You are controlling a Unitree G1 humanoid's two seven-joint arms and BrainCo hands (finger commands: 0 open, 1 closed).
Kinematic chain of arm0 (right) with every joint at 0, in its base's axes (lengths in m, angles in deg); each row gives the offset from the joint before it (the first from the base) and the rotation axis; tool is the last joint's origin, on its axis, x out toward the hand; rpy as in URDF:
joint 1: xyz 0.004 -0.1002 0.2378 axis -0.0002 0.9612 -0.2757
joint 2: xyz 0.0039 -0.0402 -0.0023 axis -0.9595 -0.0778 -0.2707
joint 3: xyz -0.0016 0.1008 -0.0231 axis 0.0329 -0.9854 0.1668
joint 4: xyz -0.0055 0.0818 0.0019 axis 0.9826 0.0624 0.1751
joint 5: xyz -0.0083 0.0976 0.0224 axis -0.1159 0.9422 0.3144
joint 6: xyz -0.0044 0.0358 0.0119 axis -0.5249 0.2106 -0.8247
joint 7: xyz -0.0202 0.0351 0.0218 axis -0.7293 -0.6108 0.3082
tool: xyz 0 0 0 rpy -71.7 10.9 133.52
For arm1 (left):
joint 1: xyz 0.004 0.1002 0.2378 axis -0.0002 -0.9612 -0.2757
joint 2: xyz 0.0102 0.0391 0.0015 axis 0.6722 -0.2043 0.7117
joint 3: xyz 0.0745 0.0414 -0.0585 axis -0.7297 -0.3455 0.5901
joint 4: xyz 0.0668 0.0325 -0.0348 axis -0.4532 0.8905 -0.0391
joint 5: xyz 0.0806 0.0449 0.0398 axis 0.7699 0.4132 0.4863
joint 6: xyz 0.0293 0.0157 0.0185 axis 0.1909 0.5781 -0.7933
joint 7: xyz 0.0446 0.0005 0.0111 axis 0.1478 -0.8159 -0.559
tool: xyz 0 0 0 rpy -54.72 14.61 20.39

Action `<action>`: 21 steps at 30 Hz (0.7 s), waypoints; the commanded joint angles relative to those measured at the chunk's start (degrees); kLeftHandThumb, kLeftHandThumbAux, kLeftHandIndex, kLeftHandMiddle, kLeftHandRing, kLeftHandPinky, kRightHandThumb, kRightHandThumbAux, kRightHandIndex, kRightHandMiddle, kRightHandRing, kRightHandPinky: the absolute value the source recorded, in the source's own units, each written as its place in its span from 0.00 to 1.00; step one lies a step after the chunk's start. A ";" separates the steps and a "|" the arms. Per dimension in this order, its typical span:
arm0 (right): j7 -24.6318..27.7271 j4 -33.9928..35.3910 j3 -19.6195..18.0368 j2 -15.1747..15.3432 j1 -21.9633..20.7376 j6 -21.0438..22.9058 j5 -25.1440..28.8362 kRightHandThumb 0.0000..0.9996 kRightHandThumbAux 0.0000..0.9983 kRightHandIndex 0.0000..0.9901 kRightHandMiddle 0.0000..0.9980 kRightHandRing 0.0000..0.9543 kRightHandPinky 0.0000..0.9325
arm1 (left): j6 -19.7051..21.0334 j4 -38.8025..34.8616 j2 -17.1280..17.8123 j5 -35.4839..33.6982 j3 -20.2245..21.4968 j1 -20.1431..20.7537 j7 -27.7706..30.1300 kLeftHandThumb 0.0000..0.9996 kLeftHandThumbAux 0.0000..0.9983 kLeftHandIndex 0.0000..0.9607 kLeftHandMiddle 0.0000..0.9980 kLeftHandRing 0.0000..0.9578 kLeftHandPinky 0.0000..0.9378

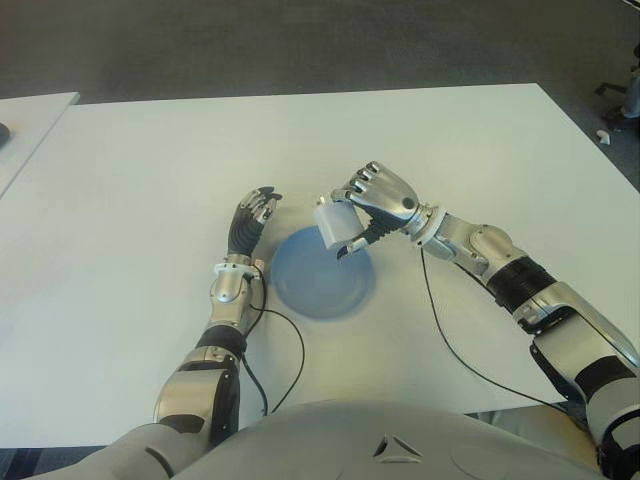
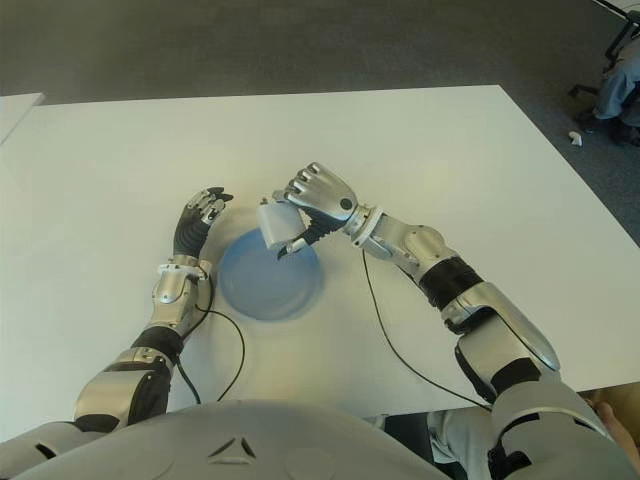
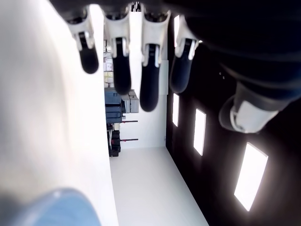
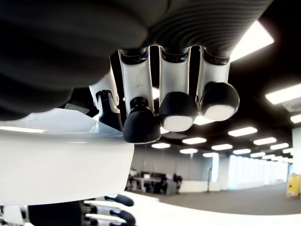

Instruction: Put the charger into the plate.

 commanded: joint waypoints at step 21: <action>16.86 -1.16 -4.22 -0.55 2.87 -8.44 10.14 0.29 0.27 0.02 0.02 0.02 0.02 | 3.76 9.84 -4.48 1.09 -0.63 -9.88 -1.77 0.00 0.48 0.44 0.37 0.26 0.09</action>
